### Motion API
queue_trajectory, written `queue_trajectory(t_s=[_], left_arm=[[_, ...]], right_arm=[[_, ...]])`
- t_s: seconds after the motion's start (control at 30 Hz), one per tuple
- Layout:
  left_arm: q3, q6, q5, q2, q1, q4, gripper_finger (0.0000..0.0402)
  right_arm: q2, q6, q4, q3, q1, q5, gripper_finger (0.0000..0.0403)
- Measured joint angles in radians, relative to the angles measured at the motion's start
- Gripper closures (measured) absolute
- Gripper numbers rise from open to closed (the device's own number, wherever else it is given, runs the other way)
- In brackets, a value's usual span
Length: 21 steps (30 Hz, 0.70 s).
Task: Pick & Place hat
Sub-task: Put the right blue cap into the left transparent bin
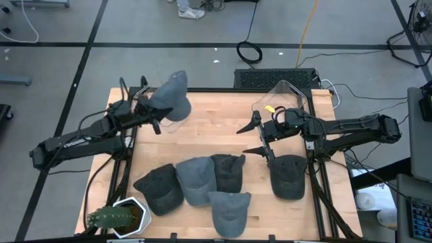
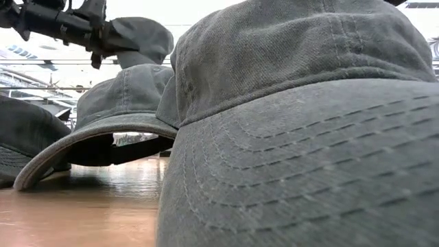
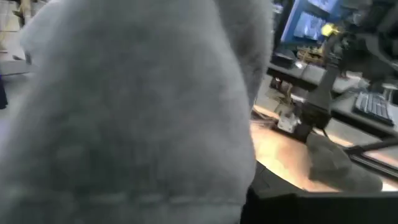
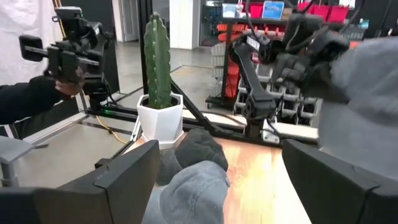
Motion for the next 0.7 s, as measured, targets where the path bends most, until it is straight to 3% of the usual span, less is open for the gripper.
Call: queue_trajectory(t_s=[0.1, 0.27, 0.43, 0.57, 0.7], left_arm=[[0.0, 0.006, -0.021, -0.01, 0.094, -0.117, 0.0392], [-0.001, 0.019, 0.154, -0.01, 0.234, -0.14, 0.0392], [-0.005, 0.035, 0.168, 0.014, 0.332, -0.201, 0.0392], [-0.068, 0.039, 0.204, 0.042, 0.373, -0.17, 0.0392], [-0.176, 0.01, 0.318, 0.056, 0.388, 0.007, 0.0392]], right_arm=[[0.014, 0.004, 0.004, 0.0, 0.001, 0.0, 0.0074], [0.026, 0.0, 0.004, 0.0, 0.001, -0.004, 0.0074], [0.026, -0.002, 0.004, 0.0, 0.002, -0.004, 0.0074], [0.026, -0.007, 0.004, 0.0, 0.002, -0.004, 0.0074], [0.026, -0.007, 0.005, 0.0, 0.002, -0.004, 0.0074]])
